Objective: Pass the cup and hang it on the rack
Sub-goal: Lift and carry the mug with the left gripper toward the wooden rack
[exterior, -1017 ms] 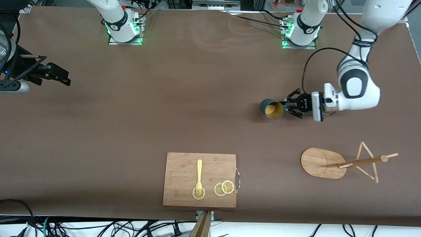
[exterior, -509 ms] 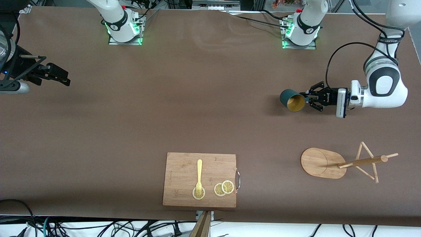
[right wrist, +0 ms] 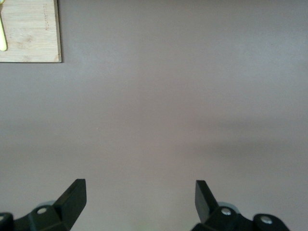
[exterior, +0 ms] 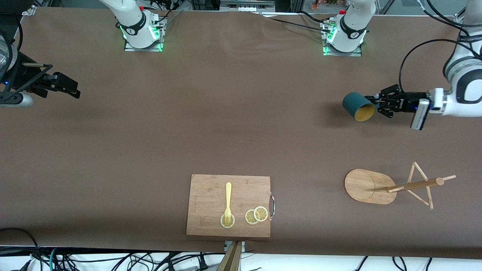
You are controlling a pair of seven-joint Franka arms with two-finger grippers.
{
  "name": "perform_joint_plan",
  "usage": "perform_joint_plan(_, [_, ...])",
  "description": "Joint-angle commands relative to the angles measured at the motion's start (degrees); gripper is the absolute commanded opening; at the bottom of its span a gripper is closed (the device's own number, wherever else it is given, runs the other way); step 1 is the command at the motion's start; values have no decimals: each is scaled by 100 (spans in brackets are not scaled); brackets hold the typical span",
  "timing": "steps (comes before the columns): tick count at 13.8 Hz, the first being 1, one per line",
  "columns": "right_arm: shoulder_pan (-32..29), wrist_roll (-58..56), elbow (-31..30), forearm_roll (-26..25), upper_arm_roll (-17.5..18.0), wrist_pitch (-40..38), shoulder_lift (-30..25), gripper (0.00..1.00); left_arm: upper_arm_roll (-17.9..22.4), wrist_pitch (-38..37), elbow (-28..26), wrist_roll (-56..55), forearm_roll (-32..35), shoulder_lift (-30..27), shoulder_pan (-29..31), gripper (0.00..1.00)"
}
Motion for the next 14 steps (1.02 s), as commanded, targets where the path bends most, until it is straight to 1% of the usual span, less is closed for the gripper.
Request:
perform_joint_plan(1, [-16,-49,175,-54,9,-143,69,100,-83,-567,873,-1005,136,365,161,0])
perform_joint_plan(3, [-16,-40,175,-54,9,-152,69,100,-91,-629,1015,-1638,-4,454,232,0])
perform_joint_plan(5, [-16,-49,175,-54,9,-161,69,100,-91,-630,1077,-2227,-285,489,276,0])
perform_joint_plan(8, [-16,-49,175,-54,9,-161,69,100,-91,-691,1130,-3089,-812,700,399,0])
perform_joint_plan(9, [-16,-49,175,-54,9,-161,69,100,-91,-700,1261,-3379,-1013,796,399,0])
perform_joint_plan(10, [-16,-49,175,-54,9,-161,69,100,-91,-700,1540,-3756,-1285,962,399,0])
perform_joint_plan(11, [-16,-58,175,-54,9,-161,69,100,-91,-743,1961,-4081,-1401,1181,408,0])
perform_joint_plan(12, [-16,-75,175,-54,9,-161,60,100,-91,-822,2174,-4276,-1437,1288,434,0])
perform_joint_plan(14, [-16,-75,175,-54,9,-161,69,100,-91,-858,2220,-4584,-1603,1429,496,0])
